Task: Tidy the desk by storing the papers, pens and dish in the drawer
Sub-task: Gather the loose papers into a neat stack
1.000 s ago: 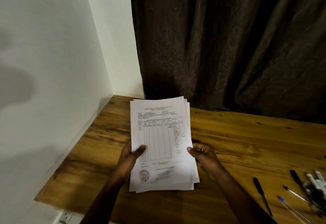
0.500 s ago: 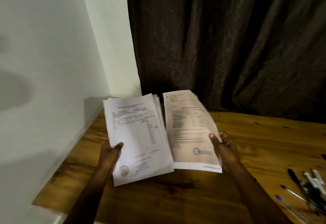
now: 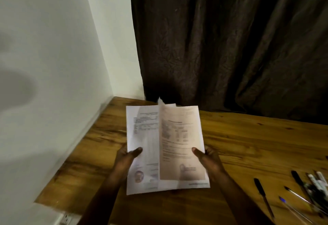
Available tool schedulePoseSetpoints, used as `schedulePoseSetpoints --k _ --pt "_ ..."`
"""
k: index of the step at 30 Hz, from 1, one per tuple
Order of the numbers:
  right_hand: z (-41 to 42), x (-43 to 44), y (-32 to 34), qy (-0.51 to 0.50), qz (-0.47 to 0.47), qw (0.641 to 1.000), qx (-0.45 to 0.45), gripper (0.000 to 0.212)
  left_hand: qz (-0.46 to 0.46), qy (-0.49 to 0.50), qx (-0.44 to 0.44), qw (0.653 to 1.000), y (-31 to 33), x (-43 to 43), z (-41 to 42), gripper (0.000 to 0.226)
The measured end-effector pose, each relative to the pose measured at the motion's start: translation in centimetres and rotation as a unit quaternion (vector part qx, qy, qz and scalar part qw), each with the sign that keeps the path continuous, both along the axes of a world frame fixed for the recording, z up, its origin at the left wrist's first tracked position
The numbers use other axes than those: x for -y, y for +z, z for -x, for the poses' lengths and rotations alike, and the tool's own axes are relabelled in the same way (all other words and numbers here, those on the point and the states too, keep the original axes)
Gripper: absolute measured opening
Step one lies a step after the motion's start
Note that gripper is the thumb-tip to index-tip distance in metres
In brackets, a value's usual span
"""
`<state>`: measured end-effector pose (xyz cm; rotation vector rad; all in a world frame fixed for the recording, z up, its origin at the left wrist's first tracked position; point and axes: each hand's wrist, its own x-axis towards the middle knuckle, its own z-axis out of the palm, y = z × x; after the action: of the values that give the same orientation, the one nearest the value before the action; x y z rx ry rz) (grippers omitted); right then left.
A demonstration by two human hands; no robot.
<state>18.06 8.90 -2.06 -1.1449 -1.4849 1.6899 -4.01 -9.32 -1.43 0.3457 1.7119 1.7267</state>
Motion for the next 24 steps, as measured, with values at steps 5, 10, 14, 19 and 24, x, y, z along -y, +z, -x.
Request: schedulePoseSetpoints --k 5,10,14,19,24 --pt "1.0 1.3 -0.8 0.034 -0.002 0.999 0.039 0.028 0.007 -0.029 -0.026 0.999 -0.3 -1.0 -2.5 0.017" --pt "0.7 0.8 -1.2 0.006 -0.017 0.998 0.056 0.042 0.046 -0.013 0.015 0.999 0.0 -1.2 -2.8 0.035" --pt "0.3 0.7 -1.1 0.011 0.002 0.998 0.065 0.032 0.043 -0.04 -0.031 0.998 -0.4 -1.2 -2.3 0.026" --pt "0.0 0.5 -1.1 0.018 0.012 0.999 0.045 0.026 0.032 -0.027 -0.039 0.998 -1.0 -1.5 -1.9 0.015" --pt "-0.1 0.3 -1.3 0.022 0.011 0.999 0.046 0.034 -0.015 -0.016 -0.037 0.999 -1.4 -1.6 -1.5 0.02"
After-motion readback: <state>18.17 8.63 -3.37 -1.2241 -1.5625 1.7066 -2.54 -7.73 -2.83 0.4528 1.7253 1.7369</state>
